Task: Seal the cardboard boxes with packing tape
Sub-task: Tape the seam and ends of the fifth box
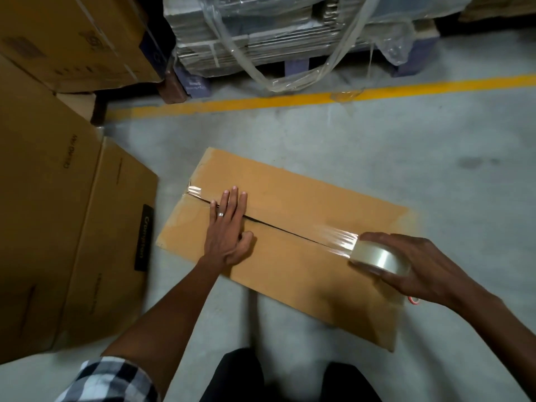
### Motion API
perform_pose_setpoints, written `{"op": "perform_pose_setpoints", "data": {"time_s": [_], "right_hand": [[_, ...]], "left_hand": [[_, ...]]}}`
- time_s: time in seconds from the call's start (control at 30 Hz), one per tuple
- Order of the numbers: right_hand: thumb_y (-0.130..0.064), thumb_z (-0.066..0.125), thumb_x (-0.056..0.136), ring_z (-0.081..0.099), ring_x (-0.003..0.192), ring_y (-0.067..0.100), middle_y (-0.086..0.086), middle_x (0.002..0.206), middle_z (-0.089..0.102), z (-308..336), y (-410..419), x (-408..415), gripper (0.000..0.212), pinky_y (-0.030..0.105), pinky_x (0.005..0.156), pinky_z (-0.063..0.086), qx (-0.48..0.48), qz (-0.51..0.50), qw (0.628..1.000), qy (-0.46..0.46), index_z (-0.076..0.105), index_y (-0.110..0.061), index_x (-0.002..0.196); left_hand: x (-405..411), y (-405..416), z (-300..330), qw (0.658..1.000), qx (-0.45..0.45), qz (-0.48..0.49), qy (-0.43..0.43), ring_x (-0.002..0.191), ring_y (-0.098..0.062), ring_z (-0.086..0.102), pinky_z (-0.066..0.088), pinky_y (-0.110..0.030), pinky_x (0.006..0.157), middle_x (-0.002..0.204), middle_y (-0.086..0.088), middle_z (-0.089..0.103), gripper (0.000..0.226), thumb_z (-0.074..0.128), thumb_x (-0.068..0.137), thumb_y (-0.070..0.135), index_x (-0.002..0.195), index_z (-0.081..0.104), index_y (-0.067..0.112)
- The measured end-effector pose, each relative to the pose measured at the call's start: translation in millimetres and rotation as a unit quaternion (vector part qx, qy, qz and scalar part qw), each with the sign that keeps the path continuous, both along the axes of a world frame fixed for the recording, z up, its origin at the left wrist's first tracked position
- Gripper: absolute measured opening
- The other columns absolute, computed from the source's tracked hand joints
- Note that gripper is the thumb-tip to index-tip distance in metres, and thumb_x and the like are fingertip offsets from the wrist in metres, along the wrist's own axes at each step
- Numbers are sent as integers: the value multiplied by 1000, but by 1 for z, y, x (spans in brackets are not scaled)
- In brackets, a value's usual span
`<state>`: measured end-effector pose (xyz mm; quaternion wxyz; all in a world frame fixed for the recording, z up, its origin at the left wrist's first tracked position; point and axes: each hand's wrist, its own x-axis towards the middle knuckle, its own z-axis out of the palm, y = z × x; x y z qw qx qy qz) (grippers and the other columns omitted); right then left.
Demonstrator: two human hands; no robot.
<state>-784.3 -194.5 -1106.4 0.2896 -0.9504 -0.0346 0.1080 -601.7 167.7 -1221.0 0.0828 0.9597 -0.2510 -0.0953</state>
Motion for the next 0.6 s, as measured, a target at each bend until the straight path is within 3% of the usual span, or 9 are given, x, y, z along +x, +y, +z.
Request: {"op": "perform_pose_setpoints", "data": {"time_s": [0.07, 0.13, 0.2, 0.27, 0.3, 0.4, 0.47, 0.53, 0.6], "right_hand": [[-74, 53, 84, 64, 107, 3, -31, 130, 58, 5, 1, -5, 58, 12, 89, 45, -4, -1, 1000, -1, 45, -52, 137], [-75, 49, 77, 61, 82, 1, -31, 115, 58, 14, 2, -5, 65, 1, 72, 36, -8, -5, 1000, 17, 43, -48, 136], [-74, 47, 72, 60, 60, 3, -26, 90, 65, 18, -3, -7, 64, 4, 58, 37, -12, 9, 999, 52, 38, -48, 130], [-79, 54, 73, 61, 52, 9, -16, 60, 65, 20, -13, -11, 62, 8, 57, 40, -14, -7, 998, 59, 34, -48, 122], [-81, 62, 73, 60, 51, 12, -14, 57, 65, 20, -18, -14, 64, 10, 57, 41, -10, -30, 998, 54, 35, -46, 119], [-60, 84, 69, 64, 51, 14, -11, 62, 71, 15, -28, -30, 66, 19, 54, 49, 87, -112, 988, 59, 43, -29, 111], [-62, 72, 83, 65, 51, 15, -9, 64, 71, 8, -27, -38, 54, 27, 53, 51, 135, -145, 980, 28, 45, -22, 105], [-67, 46, 97, 56, 46, 12, -9, 63, 63, -3, -24, -42, 41, 26, 49, 43, 127, -178, 975, -41, 46, -26, 99], [-54, 40, 102, 51, 47, 14, -6, 63, 57, -11, -24, -44, 27, 27, 48, 37, 105, -194, 972, -78, 48, -29, 96]], "left_hand": [[-1, 0, 0, 1000, 8, -3, -2, 158, -26, -14, -8, -55, 126, 171, -8, -14, 99, 38, 80, 43, 164, -5, 16], [-2, 1, -1, 1000, 5, -4, -3, 158, -26, -15, -8, -56, 126, 171, -8, -15, 99, 40, 81, 43, 164, -7, 17], [-2, 2, -3, 1000, 0, -3, -1, 158, -27, -14, -7, -57, 126, 171, -8, -15, 100, 42, 81, 42, 164, -8, 18], [-2, 3, -4, 1000, 2, -2, -5, 158, -28, -14, -6, -58, 126, 171, -9, -16, 101, 43, 81, 41, 164, -9, 17], [-2, 3, -4, 1000, 4, 0, -7, 158, -28, -14, -6, -58, 126, 171, -9, -16, 101, 44, 81, 41, 164, -9, 17], [-1, 3, -4, 1000, 4, 2, -5, 158, -29, -13, -7, -57, 125, 171, -8, -16, 102, 43, 80, 41, 164, -9, 17], [-1, 3, -5, 1000, 9, 1, -3, 158, -29, -13, -5, -58, 126, 171, -9, -15, 102, 43, 79, 42, 164, -9, 17], [-1, 4, -6, 1000, 12, 1, -3, 158, -30, -11, -2, -60, 126, 172, -9, -14, 102, 42, 79, 43, 164, -8, 17], [0, 5, -6, 1000, 11, -2, -3, 158, -30, -11, 0, -61, 125, 172, -9, -12, 101, 40, 80, 43, 164, -7, 16]]}}
